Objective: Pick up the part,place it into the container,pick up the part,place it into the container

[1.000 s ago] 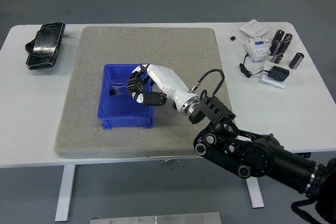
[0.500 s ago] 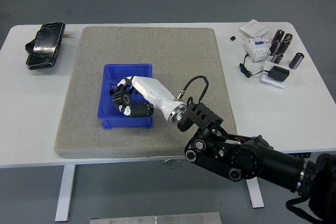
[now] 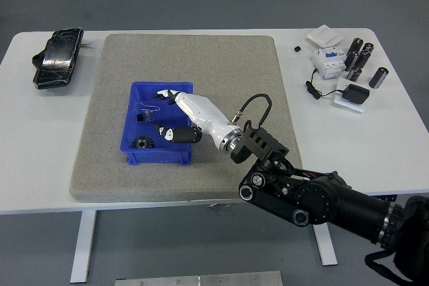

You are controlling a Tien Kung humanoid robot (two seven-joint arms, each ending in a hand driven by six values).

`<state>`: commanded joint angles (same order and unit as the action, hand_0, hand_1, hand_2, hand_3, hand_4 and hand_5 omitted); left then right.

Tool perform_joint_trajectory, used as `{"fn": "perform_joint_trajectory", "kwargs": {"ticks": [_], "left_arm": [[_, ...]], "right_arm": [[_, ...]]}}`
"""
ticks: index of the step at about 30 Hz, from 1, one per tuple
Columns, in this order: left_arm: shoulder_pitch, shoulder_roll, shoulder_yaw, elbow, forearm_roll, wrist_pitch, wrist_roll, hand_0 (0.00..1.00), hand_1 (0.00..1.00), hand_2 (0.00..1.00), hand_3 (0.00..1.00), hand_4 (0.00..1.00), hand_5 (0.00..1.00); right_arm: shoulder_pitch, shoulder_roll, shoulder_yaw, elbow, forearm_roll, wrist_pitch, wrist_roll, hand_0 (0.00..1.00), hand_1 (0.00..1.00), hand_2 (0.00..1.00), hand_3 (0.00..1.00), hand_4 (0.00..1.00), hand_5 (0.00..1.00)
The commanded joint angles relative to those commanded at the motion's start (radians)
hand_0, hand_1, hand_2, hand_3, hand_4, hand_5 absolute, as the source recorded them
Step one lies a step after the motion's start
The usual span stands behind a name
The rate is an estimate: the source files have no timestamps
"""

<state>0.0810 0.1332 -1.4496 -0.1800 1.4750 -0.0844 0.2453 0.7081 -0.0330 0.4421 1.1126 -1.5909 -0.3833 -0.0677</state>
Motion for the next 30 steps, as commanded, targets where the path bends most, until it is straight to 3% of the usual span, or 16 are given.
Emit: {"fn": "perform_joint_trajectory", "kwargs": {"ticks": [5,6,9,15,29,30], "left_arm": [[0.005,-0.003,0.001,0.000,-0.001,0.000,0.000,0.673,0.646,0.620,0.627,0.706,0.569],[0.005,-0.003,0.002,0.000,-0.002,0.000,0.000,0.673,0.646,0.620,0.627,0.707,0.569],[0.007,-0.004,0.003,0.000,-0.004,0.001,0.000,0.673,0.646,0.620,0.627,0.707,0.569],[0.008,-0.004,0.000,0.000,-0.002,0.001,-0.002,0.673,0.646,0.620,0.626,0.708,0.564],[0.005,-0.004,-0.006,0.000,0.009,0.000,-0.002,0.673,0.646,0.619,0.625,0.708,0.563],[0.005,-0.004,-0.006,0.000,0.008,0.000,-0.002,0.673,0.646,0.619,0.624,0.707,0.560]], "right_arm": [[-0.029,-0.053,0.087,0.042,-0.044,-0.008,-0.008,0.849,0.789,0.821,0.840,0.695,0.294],[-0.034,-0.067,0.103,0.047,-0.053,-0.006,-0.014,0.760,0.723,0.782,0.810,0.693,0.294],[-0.052,-0.121,0.140,0.058,-0.089,0.013,-0.041,0.760,0.723,0.782,0.810,0.693,0.294],[-0.079,-0.203,0.102,0.043,-0.124,0.051,-0.079,0.727,0.701,0.783,0.801,0.691,0.293],[-0.099,-0.205,-0.003,-0.018,-0.164,0.104,-0.110,0.683,0.674,0.779,0.794,0.692,0.299],[-0.099,-0.203,-0.006,-0.022,-0.165,0.105,-0.111,0.669,0.655,0.745,0.743,0.690,0.301]]}}
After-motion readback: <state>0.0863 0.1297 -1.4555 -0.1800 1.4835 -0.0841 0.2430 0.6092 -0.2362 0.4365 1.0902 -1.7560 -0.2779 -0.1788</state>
